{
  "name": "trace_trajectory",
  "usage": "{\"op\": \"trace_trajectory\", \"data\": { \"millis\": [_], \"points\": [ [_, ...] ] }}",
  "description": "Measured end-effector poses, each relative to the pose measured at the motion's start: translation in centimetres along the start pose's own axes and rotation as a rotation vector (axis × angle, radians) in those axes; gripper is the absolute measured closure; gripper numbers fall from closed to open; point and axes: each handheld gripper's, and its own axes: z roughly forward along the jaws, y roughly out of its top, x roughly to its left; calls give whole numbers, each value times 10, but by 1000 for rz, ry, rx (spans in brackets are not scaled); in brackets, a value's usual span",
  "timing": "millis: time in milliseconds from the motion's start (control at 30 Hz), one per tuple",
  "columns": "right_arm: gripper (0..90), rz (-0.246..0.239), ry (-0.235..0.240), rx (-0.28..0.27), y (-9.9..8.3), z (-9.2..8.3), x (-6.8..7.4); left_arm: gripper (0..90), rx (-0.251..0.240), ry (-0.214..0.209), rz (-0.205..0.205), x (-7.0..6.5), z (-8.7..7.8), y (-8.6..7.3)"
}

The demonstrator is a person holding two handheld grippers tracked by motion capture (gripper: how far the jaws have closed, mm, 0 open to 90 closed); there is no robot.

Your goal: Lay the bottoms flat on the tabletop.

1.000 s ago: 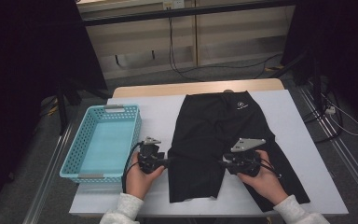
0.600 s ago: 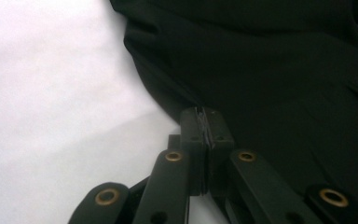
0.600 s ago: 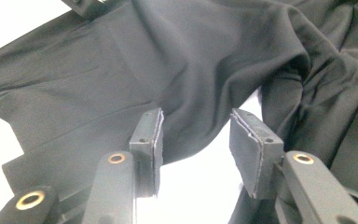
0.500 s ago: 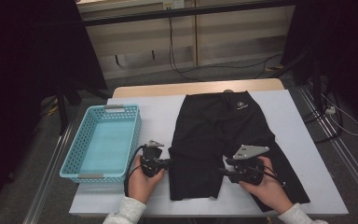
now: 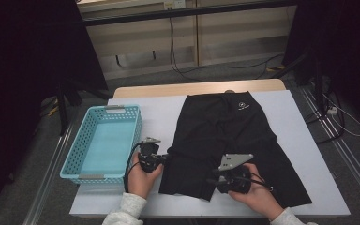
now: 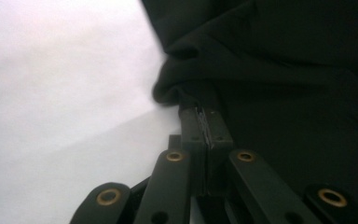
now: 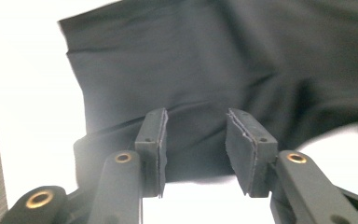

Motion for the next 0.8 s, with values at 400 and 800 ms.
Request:
{"op": "trace_trajectory", "data": {
  "millis": [400,800],
  "points": [
    [824,-2,-111,-4,-3,2,-26,891,-36,1,-10,5,8,4],
    [631,-19,-46,-57,4,-10,-4,857,-40,-13,-1,2,4,5]
  ]
}}
